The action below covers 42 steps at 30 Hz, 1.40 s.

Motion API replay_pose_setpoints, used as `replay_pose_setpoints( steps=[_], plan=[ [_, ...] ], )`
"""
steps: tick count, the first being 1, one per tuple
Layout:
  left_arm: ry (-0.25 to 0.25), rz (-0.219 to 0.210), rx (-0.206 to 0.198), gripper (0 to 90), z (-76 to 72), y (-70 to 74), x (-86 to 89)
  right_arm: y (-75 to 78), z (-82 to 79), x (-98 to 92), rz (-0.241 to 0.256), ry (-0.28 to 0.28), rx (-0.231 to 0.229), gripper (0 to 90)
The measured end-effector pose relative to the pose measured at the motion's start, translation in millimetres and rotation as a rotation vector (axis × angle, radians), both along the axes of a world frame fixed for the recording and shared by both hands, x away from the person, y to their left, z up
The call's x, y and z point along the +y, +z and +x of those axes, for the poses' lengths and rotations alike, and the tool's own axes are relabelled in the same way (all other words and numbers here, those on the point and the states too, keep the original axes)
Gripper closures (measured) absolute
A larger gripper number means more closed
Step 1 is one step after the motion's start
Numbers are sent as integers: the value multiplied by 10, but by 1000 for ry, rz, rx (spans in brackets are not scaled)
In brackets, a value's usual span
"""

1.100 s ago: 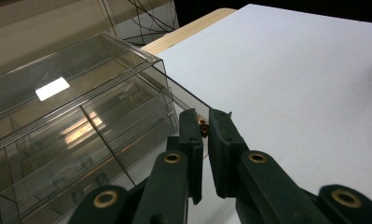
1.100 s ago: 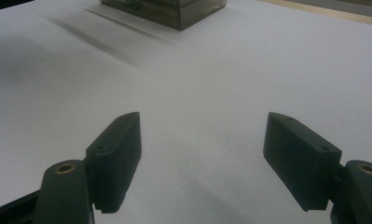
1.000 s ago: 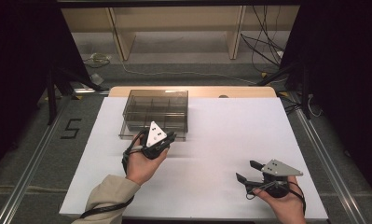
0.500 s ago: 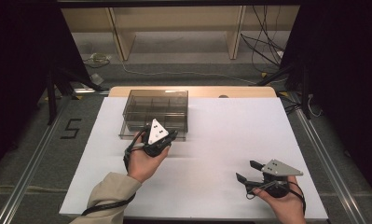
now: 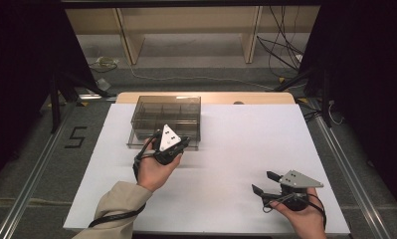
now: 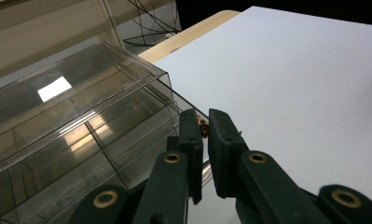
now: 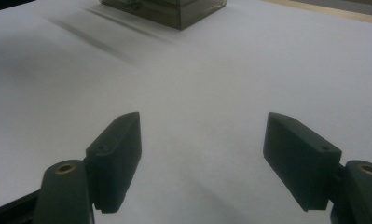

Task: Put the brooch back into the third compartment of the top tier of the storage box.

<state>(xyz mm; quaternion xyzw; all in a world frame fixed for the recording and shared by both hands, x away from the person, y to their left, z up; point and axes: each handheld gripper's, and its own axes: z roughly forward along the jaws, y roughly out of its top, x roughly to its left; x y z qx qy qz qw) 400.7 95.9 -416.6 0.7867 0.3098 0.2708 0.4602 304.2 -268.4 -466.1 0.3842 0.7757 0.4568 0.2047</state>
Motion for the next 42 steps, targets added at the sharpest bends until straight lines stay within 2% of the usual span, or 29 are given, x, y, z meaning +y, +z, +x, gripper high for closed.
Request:
replay_pose_setpoints(
  steps=[28,42],
  plan=[
    [12,6,10,842,111,-1,-50,-1,-1,3,-1,2,3,285],
    [18,29,19,841,167,-42,-60,-3,-2,3,-1,2,4,285]
  ],
)
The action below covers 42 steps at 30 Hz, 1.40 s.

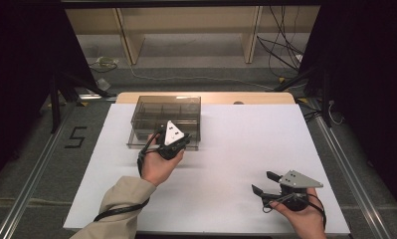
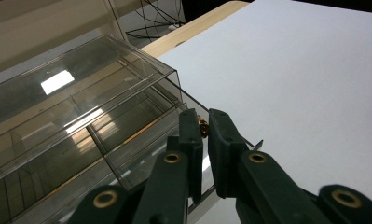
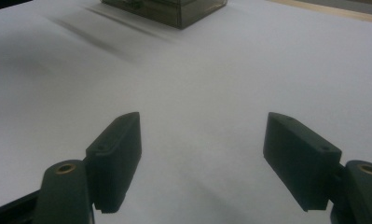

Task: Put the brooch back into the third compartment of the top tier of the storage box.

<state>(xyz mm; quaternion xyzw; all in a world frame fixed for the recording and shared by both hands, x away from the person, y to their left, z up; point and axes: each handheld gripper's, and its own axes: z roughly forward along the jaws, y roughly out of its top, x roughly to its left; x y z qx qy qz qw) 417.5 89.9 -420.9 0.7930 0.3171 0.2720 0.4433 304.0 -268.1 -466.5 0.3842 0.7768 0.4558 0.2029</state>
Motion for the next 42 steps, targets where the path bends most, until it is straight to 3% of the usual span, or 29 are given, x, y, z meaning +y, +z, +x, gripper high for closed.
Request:
replay_pose_setpoints(
  steps=[42],
  plan=[
    [6,50,20,837,131,-90,-45,3,-3,-5,0,-1,-2,285]
  ],
)
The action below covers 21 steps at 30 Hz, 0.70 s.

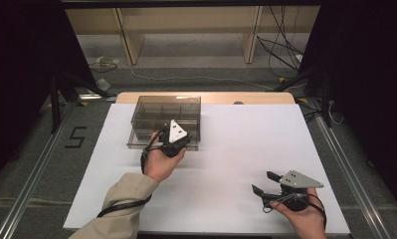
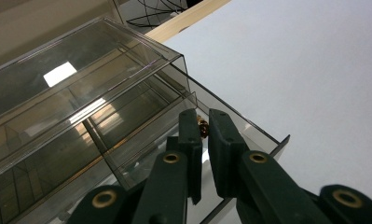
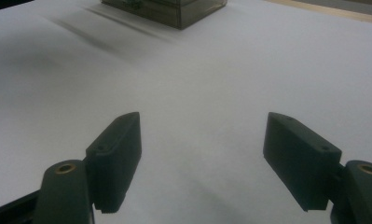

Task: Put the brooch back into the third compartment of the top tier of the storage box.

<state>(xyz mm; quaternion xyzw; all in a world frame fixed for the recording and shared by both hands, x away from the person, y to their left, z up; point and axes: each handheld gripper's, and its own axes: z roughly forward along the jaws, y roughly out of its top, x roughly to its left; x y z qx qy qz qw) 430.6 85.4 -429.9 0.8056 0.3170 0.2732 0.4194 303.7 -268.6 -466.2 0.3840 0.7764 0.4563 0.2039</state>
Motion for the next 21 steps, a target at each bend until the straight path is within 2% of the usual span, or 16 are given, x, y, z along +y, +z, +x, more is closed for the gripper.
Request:
replay_pose_setpoints(
  steps=[21],
  plan=[
    [2,14,0,833,30,-21,-18,1,1,-5,-1,-1,-3,285]
  ],
)
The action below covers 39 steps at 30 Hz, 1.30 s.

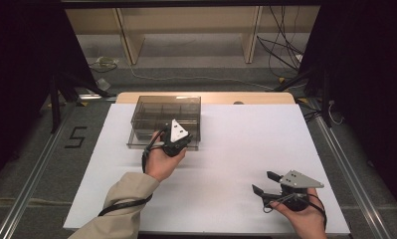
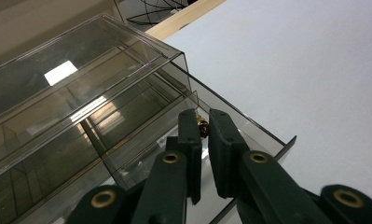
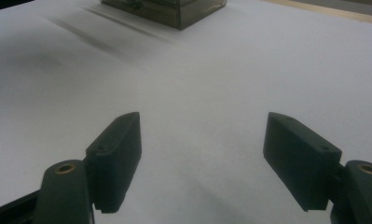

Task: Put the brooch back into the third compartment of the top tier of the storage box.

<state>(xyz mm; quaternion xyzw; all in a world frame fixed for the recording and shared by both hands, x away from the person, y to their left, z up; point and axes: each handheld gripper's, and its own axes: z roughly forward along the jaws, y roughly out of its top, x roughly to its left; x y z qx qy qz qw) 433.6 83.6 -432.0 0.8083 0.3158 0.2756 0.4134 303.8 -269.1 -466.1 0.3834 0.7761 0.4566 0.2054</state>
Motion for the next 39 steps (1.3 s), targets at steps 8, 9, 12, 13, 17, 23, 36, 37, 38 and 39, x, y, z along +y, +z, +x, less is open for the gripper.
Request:
replay_pose_setpoints(
  steps=[8,9,12,13,17,23,36,37,38,39],
  plan=[
    [9,-7,6,774,-9,-25,19,0,-1,-1,-1,0,0,285],
    [9,-10,5,763,-11,-29,24,0,-1,-2,-2,0,0,285],
    [13,-20,-11,719,-34,-19,45,0,-1,-1,-1,0,0,285],
    [14,-19,-23,697,-42,-9,53,-1,0,-1,-1,0,0,285],
    [15,-60,-52,613,-91,38,92,1,-3,0,-1,0,1,285],
    [3,-81,-53,454,-177,85,163,0,-3,0,-1,-1,1,285],
    [-35,-155,-28,228,-395,54,374,1,-6,-3,-1,-3,1,285],
    [-38,-160,-22,204,-413,50,393,0,-6,-5,-2,-3,1,285],
    [-45,-164,-15,186,-435,45,414,-1,-5,-6,-1,-5,1,285],
    [-47,-170,-9,167,-458,37,434,-1,-5,-8,0,-5,1,284]
  ],
)
